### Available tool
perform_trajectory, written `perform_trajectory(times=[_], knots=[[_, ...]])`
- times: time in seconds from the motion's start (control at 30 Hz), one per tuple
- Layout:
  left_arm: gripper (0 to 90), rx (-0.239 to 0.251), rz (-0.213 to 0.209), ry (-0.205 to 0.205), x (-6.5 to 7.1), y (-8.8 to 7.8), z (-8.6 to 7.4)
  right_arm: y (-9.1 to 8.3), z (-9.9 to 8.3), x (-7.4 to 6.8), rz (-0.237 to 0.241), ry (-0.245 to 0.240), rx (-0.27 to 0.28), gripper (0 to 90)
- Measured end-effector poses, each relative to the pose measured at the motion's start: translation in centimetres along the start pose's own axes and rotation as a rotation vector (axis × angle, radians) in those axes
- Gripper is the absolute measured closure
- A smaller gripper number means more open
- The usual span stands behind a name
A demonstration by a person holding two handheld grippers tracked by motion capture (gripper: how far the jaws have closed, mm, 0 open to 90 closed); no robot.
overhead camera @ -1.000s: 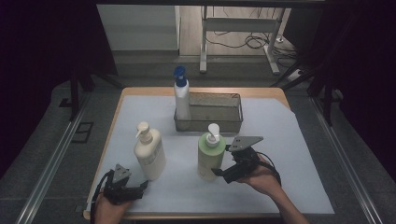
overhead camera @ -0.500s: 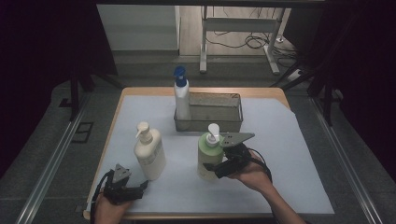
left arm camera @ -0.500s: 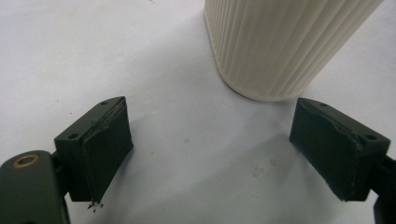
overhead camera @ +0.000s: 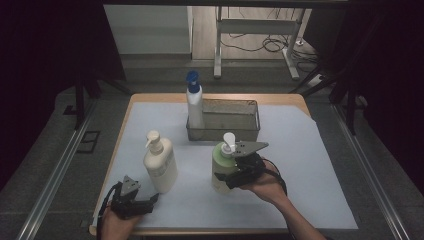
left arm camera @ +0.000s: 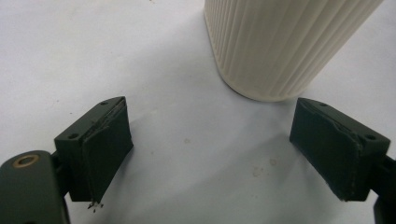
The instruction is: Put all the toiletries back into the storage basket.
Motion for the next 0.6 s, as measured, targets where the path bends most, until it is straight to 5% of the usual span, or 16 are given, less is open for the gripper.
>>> perform_trajectory(times=[0.6], knots=[[12.3,-0.001,-0.001,0.001,0.0,0.0,0.0,-0.6,1.5,1.5,-0.064,0.032,-0.016,12.6]])
Point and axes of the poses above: each handheld gripper's, and its own axes: y roughly forward along the jaws, z roughly out of its top, x roughly to its right, the point moved 2 cm from there along y, roughly forward along the jaws, and after that the axes turned 10 degrees about -z, right-handed, at the moved point
